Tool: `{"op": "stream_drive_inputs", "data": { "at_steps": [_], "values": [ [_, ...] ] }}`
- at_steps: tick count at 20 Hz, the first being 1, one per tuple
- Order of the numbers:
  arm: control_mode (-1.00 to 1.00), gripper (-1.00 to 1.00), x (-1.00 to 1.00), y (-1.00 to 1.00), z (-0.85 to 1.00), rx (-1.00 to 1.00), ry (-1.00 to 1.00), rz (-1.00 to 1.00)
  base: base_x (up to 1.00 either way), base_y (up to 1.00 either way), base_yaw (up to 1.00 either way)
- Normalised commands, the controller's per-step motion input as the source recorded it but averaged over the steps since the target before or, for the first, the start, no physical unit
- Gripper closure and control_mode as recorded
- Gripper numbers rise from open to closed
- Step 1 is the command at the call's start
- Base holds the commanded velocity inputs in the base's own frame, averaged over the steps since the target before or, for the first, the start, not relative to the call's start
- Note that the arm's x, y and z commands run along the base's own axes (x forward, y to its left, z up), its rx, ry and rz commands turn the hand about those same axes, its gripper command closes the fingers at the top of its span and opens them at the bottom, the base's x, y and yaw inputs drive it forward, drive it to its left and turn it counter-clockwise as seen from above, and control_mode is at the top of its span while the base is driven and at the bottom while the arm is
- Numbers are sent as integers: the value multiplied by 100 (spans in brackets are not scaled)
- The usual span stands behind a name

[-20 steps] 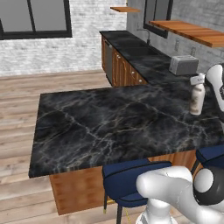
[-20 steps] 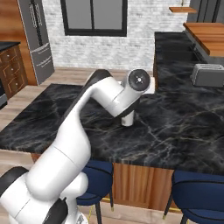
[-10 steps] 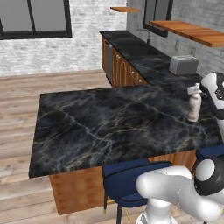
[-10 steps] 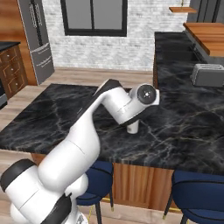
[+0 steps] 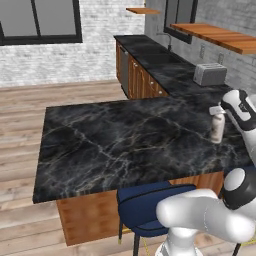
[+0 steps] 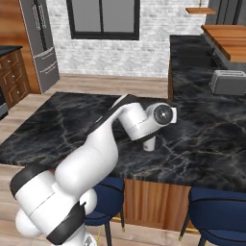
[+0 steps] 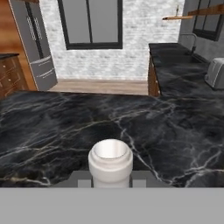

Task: Get the candle and the liquor from the cabinet and move them to the dining counter.

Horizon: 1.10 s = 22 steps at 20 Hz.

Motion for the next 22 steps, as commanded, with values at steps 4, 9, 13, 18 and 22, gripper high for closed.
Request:
{"op": "stream_drive_inputs", "data": {
  "at_steps": [4,9,13,18,22],
  "values": [
    [-100,100,25,-10,-28,0,0,0,0,0,0],
    [-100,100,16,0,-19,0,0,0,0,0,0],
    [-100,100,20,-1,-18,0,0,0,0,0,0],
    [-100,100,19,-1,-28,0,0,0,0,0,0],
    [-100,100,23,-3,-36,0,0,0,0,0,0]
  ]
}}
